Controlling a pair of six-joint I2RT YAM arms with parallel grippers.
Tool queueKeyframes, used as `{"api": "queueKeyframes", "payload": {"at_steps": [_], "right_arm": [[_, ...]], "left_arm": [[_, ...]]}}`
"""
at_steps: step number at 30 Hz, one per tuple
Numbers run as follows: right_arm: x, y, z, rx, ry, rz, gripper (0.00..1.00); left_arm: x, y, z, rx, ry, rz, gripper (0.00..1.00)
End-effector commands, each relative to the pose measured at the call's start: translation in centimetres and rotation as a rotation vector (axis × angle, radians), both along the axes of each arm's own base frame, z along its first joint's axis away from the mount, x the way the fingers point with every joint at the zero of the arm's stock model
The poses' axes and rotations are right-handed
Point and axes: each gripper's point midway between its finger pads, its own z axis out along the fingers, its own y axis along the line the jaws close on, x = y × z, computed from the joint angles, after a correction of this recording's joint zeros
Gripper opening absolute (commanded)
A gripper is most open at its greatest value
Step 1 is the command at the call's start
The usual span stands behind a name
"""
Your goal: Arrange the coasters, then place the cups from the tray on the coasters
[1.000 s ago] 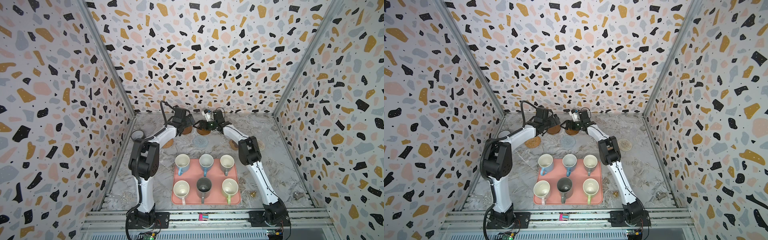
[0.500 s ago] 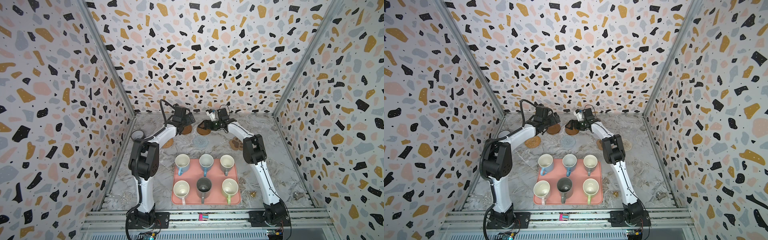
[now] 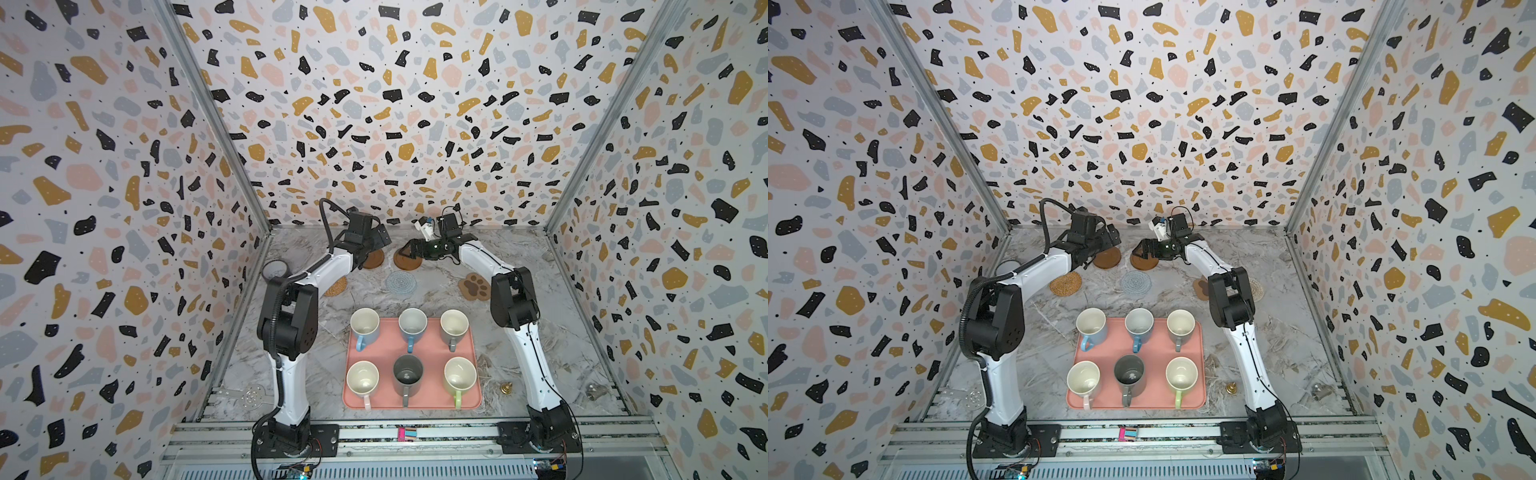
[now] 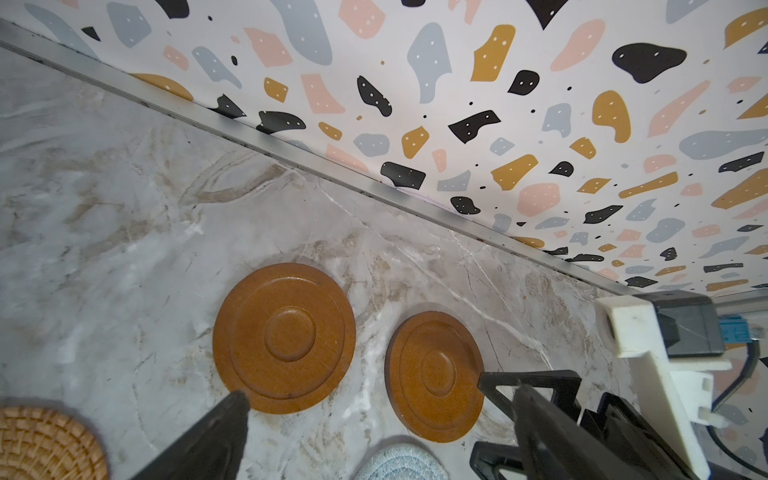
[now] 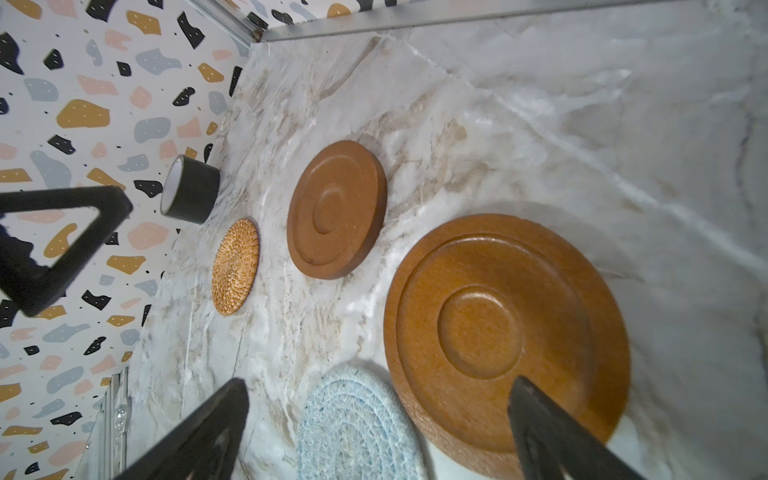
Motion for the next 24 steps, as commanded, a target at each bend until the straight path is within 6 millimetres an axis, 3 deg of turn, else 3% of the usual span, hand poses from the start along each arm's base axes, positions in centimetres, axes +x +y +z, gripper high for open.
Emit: {"api": "queueKeyframes", "payload": {"at_steps": [1, 14, 24], "right_arm": [[-0.8, -0.6, 1.4, -0.041, -0.018, 0.01, 0.99], [-2.3, -2.3, 2.6, -0.113, -0.028, 0.031, 0.99], [-1.6, -3.9, 2.7, -0.077, -0.008, -0.008, 0.99]], "left_arm": [[0.2, 0.0, 1.4, -0.019, -0.035, 0.001, 1.0], [0.1, -0.1, 1.2, -0.026, -0.031, -0.001, 1.0], [0.1, -0.1, 1.1, -0.032, -0.029, 0.0, 1.0]]}}
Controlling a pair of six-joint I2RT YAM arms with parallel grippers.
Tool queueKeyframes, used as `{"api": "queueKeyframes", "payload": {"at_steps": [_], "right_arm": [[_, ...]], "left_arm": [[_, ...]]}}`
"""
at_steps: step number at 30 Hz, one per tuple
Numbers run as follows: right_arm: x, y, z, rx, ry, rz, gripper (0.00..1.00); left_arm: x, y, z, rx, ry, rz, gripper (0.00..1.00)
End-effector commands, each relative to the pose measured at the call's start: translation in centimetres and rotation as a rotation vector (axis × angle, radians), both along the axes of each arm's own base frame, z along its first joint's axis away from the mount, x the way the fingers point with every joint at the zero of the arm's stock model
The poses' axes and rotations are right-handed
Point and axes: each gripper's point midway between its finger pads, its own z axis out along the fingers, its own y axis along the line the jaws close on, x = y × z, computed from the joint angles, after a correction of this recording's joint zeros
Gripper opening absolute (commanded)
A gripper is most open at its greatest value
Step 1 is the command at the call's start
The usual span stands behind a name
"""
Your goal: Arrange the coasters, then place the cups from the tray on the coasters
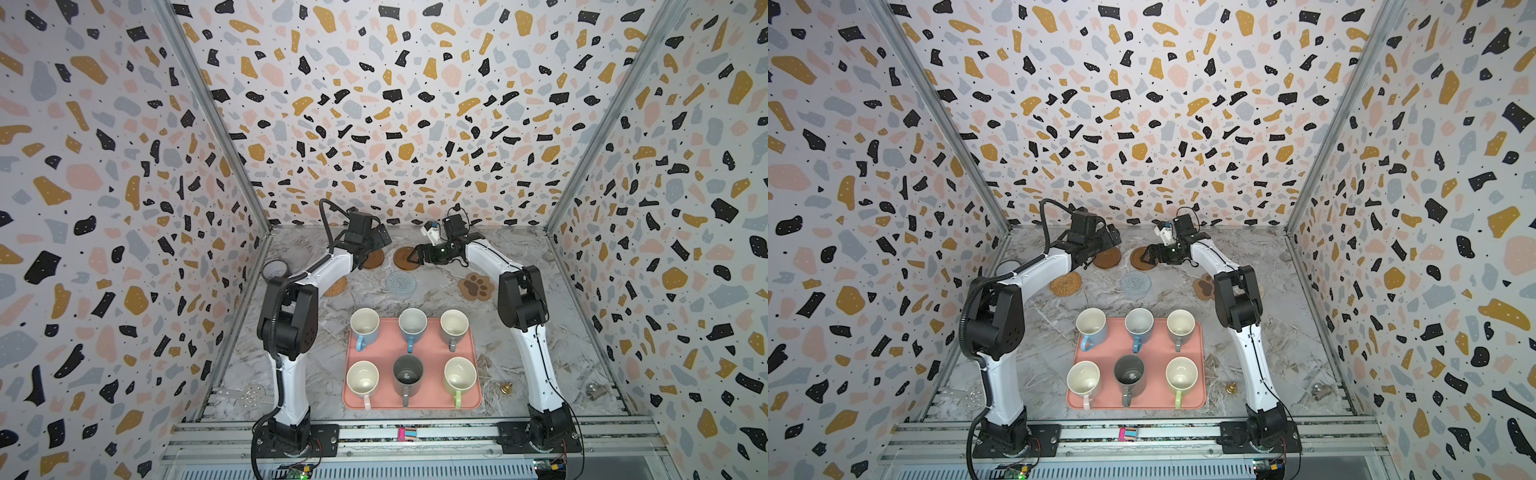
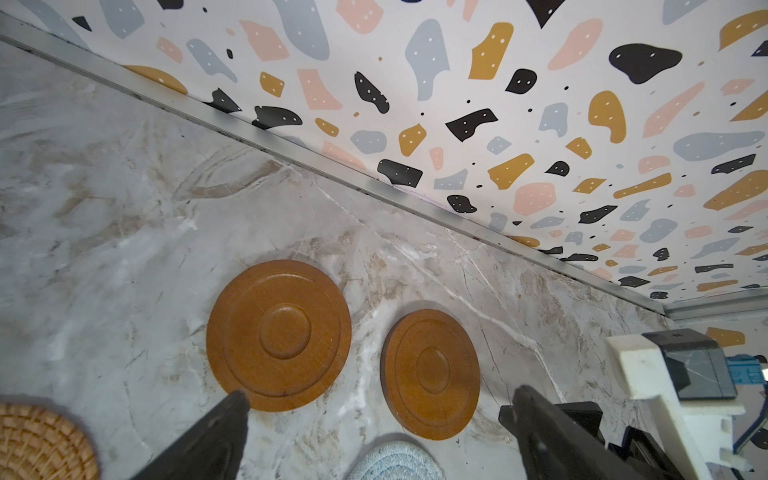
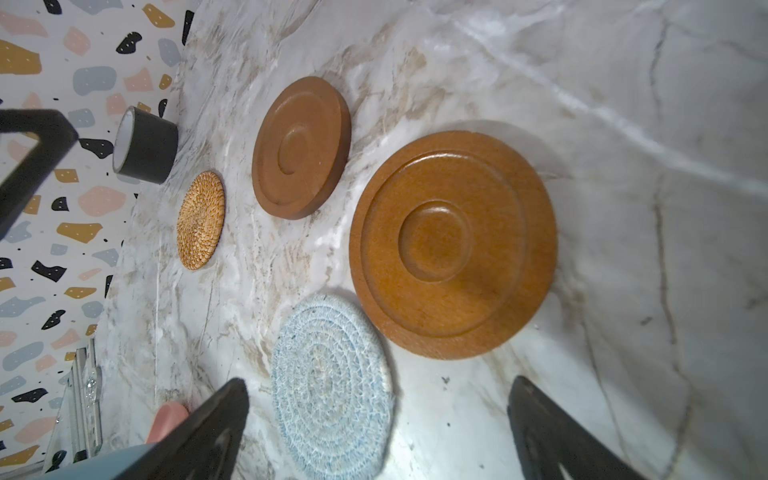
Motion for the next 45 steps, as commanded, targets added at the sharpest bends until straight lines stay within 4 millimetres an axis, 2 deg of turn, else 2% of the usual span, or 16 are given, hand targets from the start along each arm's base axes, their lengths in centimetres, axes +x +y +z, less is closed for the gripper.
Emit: {"api": "queueKeyframes", "payload": {"at_steps": [1, 24, 45], "right_arm": [[0.1, -0.3, 3.0, 0.034, -0.033, -0.003, 0.99], [-1.3, 0.8, -0.2, 0.12, 0.073, 0.028, 0.99], [-0.3, 2.1, -1.0, 0.173, 0.093, 0.039, 0.99]], "left_arm": [[0.1, 0.1, 1.1, -0.015, -0.034, 0.001, 0.99], [-0.1, 0.4, 1.5, -0.011, -0.039, 0.012, 1.0], [0.1, 0.5, 1.8, -0.008, -0.043, 0.019, 1.0]]}}
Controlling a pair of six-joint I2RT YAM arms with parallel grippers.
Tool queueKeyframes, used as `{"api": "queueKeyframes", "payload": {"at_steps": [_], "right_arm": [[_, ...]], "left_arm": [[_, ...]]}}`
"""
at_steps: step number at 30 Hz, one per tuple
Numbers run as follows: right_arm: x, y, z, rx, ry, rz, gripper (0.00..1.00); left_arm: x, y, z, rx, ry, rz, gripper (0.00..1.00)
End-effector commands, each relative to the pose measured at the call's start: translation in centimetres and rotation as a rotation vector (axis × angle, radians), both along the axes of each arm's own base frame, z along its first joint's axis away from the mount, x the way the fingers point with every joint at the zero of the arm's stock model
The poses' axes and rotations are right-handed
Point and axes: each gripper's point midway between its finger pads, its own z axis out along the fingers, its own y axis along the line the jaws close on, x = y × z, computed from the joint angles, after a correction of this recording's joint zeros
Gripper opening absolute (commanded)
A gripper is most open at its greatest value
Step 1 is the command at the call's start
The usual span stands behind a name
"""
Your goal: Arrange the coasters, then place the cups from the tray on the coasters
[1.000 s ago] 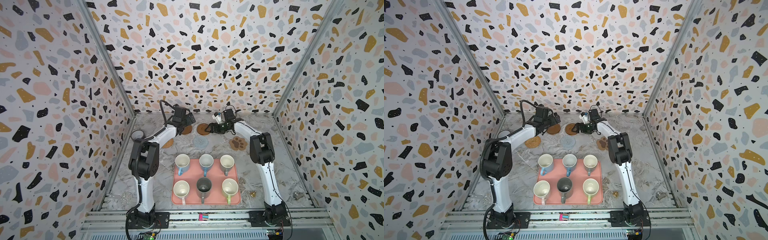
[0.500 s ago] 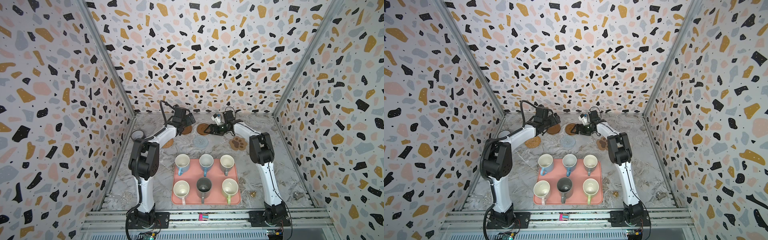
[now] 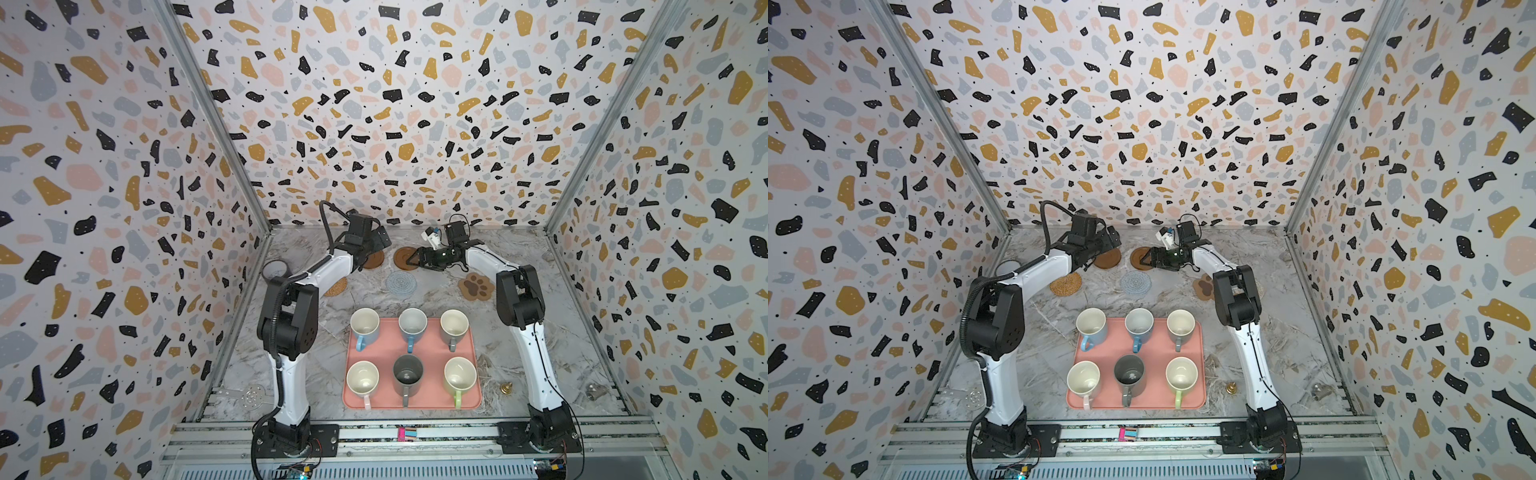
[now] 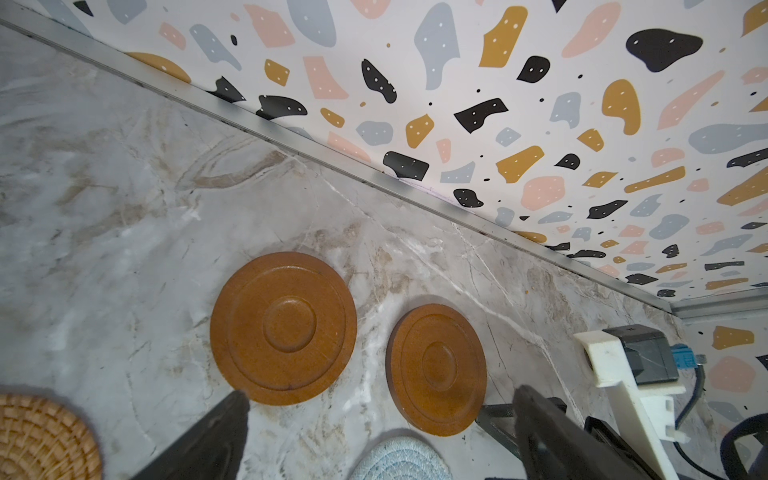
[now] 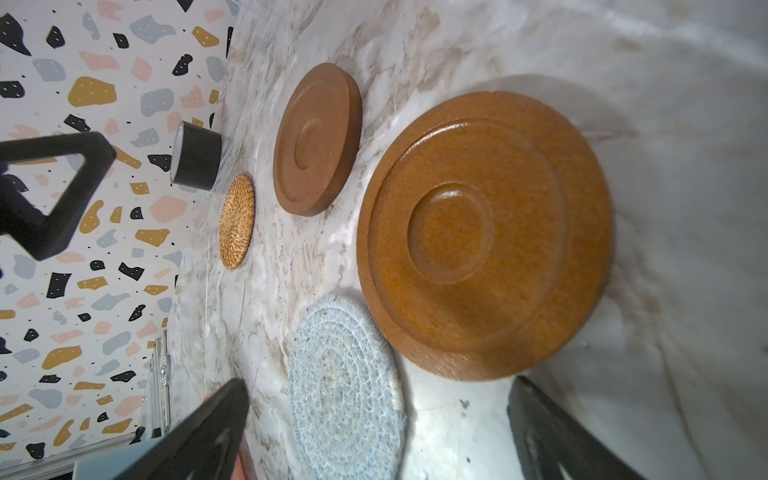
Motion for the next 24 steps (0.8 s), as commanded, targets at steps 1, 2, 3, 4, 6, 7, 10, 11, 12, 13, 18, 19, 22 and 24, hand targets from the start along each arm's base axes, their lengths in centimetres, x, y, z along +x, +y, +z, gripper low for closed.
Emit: {"api": "queueKeyframes", "payload": {"at_steps": [1, 2, 3, 4, 6, 7, 10, 11, 12, 13, 18, 19, 22, 24], "right_arm": [[0.4, 0.7, 0.8, 0.025, -0.01, 0.008, 0.99], [0.4, 0.8, 0.8, 0.027, -0.011, 0.01, 0.99], [0.4, 0.8, 0.8, 0.028, -0.011, 0.009, 0.99], [0.5, 0.8, 0.7, 0.03, -0.009, 0.009, 0.99], [0.5, 1.0, 0.6, 0.034, -0.008, 0.01, 0.99], [0.5, 1.0, 0.5, 0.035, -0.006, 0.011, 0.99], [0.5, 1.1, 0.5, 0.036, -0.005, 0.011, 0.99], [0.5, 1.0, 0.5, 0.033, -0.004, 0.01, 0.99], [0.5, 1.0, 0.7, 0.028, -0.009, 0.01, 0.99], [0.6, 0.8, 0.9, 0.022, -0.015, 0.006, 0.99], [1.1, -0.4, 2.7, 0.018, -0.045, -0.018, 0.99], [1.3, -0.7, 3.2, 0.019, -0.06, -0.027, 0.99], [2.4, -1.7, 4.1, 0.034, -0.089, -0.067, 0.99], [3.3, -2.2, 4.2, 0.05, -0.094, -0.094, 0.99]], "left_arm": [[0.3, 0.3, 2.5, -0.011, -0.055, 0.015, 1.0], [0.3, 0.3, 2.5, -0.011, -0.055, 0.014, 0.99], [0.3, 0.3, 2.5, -0.011, -0.055, 0.014, 0.99], [0.3, 0.3, 2.5, -0.011, -0.055, 0.014, 1.0], [0.3, 0.4, 2.5, -0.01, -0.055, 0.015, 1.0], [0.3, 0.3, 2.4, -0.01, -0.052, 0.014, 1.0], [0.2, 0.4, 2.4, -0.009, -0.051, 0.015, 1.0], [0.2, 0.4, 2.4, -0.009, -0.052, 0.016, 1.0], [0.2, 0.4, 2.5, -0.009, -0.052, 0.016, 1.0], [0.2, 0.4, 2.6, -0.009, -0.054, 0.017, 1.0], [0.2, 0.5, 2.6, -0.007, -0.056, 0.02, 1.0], [0.2, 0.5, 2.6, -0.007, -0.057, 0.02, 1.0], [0.1, 0.5, 2.5, -0.007, -0.055, 0.018, 1.0], [0.2, 0.4, 2.4, -0.01, -0.052, 0.017, 1.0]]}}
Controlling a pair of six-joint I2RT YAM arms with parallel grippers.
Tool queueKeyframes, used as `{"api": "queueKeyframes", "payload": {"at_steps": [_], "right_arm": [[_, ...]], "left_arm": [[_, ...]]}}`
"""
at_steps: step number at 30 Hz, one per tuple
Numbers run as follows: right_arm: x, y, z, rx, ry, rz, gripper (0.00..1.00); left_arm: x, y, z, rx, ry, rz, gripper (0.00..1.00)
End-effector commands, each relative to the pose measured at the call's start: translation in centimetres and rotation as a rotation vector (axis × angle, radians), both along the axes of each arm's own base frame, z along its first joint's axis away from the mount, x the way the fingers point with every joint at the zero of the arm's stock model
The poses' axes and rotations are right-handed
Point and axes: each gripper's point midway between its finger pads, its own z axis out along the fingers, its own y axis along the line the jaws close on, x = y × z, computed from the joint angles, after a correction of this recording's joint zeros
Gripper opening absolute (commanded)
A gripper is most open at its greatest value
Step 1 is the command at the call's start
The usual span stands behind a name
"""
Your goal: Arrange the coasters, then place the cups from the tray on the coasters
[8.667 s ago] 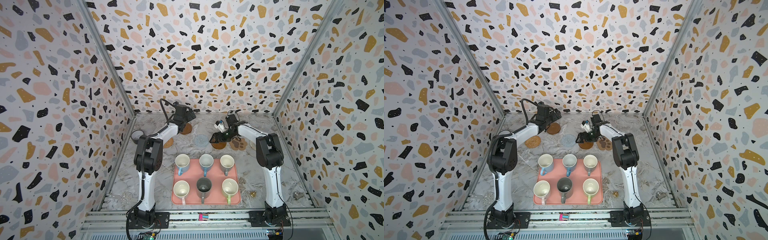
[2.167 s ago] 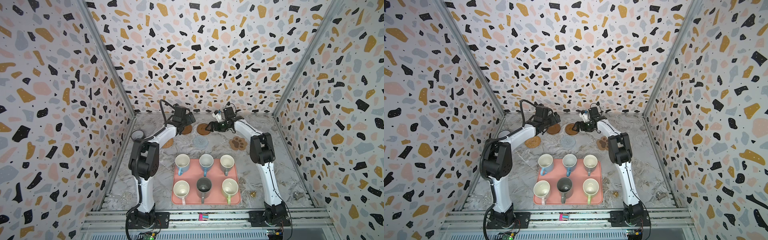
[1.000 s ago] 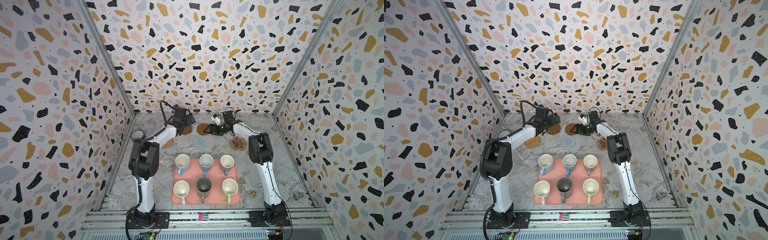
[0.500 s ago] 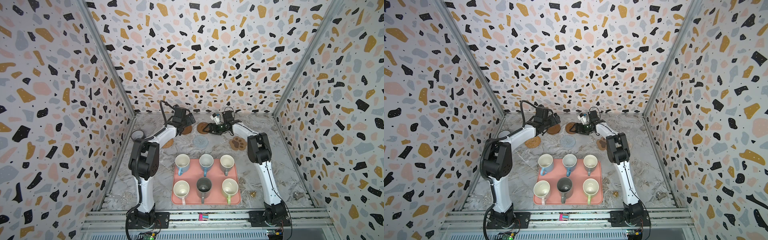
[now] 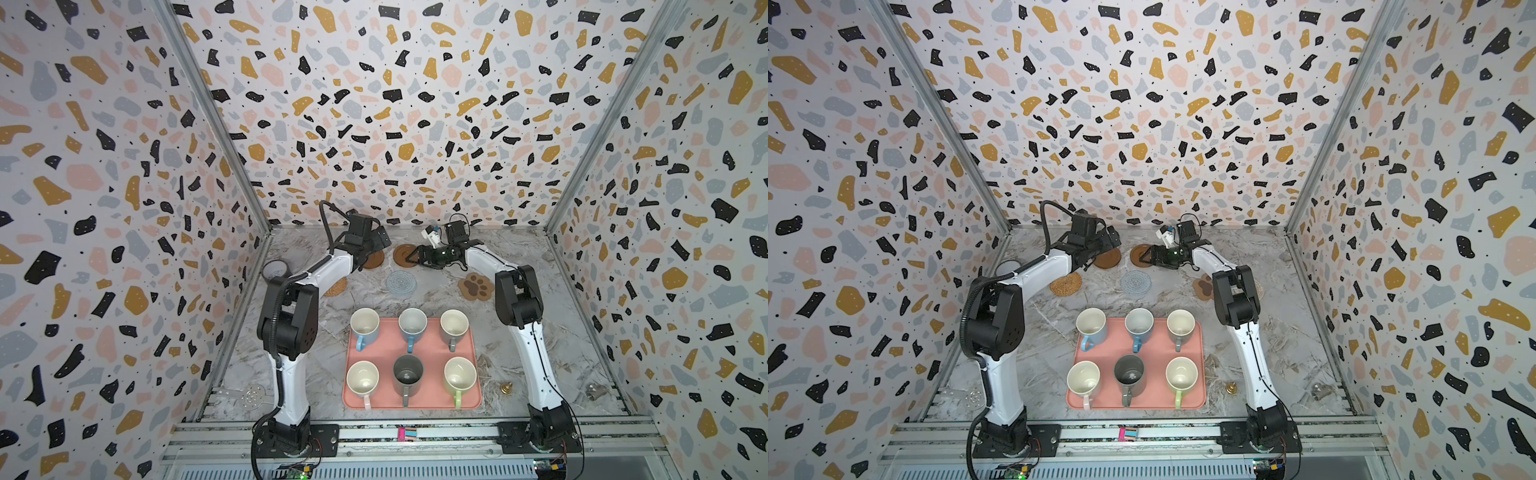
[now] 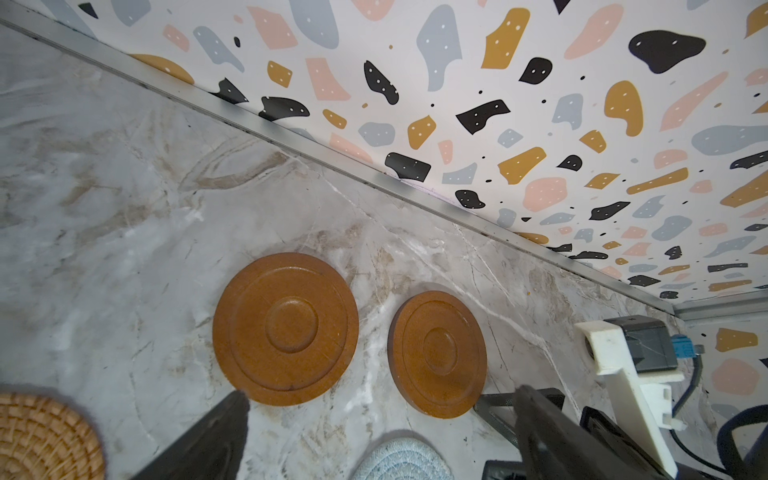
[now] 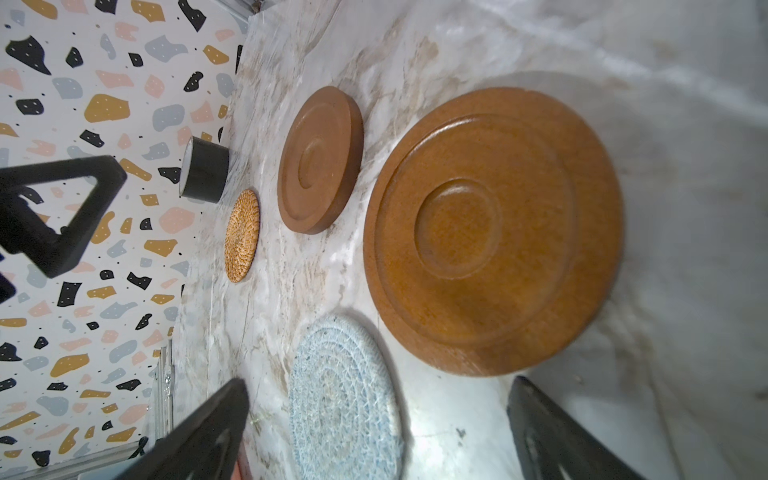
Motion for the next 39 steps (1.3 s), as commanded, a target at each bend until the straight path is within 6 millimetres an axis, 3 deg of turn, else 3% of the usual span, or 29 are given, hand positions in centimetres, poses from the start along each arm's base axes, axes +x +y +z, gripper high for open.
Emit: {"api": "queueKeyframes", "payload": {"at_steps": [1, 9, 17, 27, 39], "right_arm": [[2.2, -1.7, 4.0, 0.031, -0.074, -0.076, 0.99], [4.4, -1.9, 2.2, 0.069, -0.051, -0.169, 0.99], [5.3, -1.6, 1.0, 0.113, -0.026, -0.209, 0.99], [4.9, -0.1, -0.4, 0.143, 0.007, -0.174, 0.99], [4.5, 1.2, -0.7, 0.158, 0.021, -0.17, 0.99]], "left_arm": [[0.2, 0.2, 2.4, -0.013, -0.053, 0.009, 1.0], [0.0, 0.4, 2.8, -0.01, -0.058, 0.013, 1.0], [0.2, 0.3, 3.0, -0.011, -0.063, 0.011, 1.0], [0.2, 0.3, 3.0, -0.012, -0.059, 0.01, 1.0], [0.1, 0.3, 2.8, -0.019, -0.055, 0.011, 1.0]]}}
